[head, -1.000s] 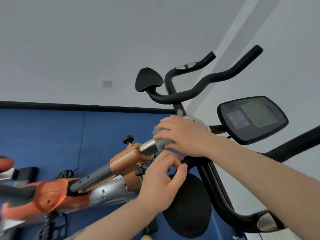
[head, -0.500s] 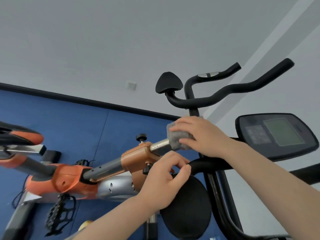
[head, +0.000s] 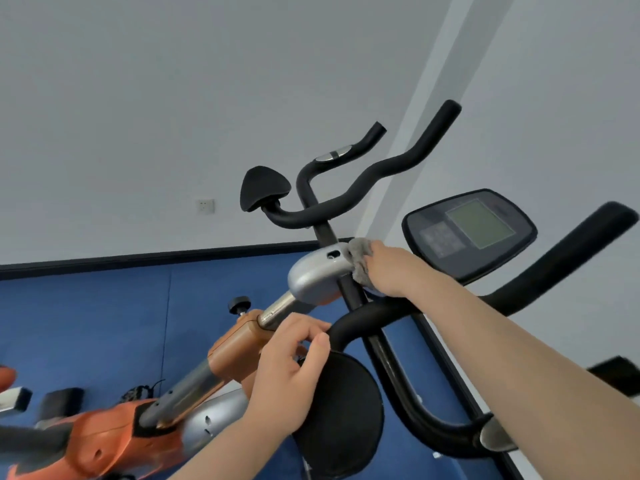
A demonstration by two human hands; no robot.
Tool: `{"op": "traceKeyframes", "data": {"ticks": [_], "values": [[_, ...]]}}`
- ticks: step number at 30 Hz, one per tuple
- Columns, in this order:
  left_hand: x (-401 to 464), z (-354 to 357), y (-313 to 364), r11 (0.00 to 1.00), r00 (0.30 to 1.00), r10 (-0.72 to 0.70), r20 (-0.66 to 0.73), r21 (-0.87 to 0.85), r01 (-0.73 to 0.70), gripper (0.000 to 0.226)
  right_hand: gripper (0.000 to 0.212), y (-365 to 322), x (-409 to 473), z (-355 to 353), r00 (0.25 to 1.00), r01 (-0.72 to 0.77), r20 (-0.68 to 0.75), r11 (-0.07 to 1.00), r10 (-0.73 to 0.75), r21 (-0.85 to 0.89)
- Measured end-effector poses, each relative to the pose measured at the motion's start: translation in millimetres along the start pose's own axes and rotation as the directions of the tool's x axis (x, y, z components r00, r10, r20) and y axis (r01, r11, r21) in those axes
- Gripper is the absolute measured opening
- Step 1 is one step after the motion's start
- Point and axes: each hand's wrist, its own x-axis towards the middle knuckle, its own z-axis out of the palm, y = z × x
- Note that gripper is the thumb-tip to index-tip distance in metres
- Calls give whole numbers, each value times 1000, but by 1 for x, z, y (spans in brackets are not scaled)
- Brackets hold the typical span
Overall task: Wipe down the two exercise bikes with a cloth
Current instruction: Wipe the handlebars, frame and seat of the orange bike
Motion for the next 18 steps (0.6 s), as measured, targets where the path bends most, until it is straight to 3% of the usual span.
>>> {"op": "traceKeyframes", "data": {"ticks": [4,7,9,11,13,16,18], "values": [[2,0,1,1000,1000,10,14,-13,-10,22,51,-7,-15,6,991,134,-24,987,-132,89],[2,-1,2,1000,1000,5,26,-10,-5,22,45,-3,-13,-10,998,14,54,999,-16,43],[2,-1,1,1000,1000,7,30,-15,-7,22,48,-13,-19,-2,999,38,-30,998,-39,-45],[3,-1,2,1000,1000,8,30,-26,-7,21,59,-24,-27,10,974,177,-146,984,-175,0],[3,-1,2,1000,999,10,32,-25,-9,21,58,-22,-27,11,943,301,-165,952,-289,50],[3,-2,1,1000,999,20,49,-22,-19,20,53,-12,-10,1,957,237,-195,966,-215,100],[3,-2,1,1000,998,16,59,-22,-15,20,54,-20,-12,7,923,291,-250,956,-291,-41]]}}
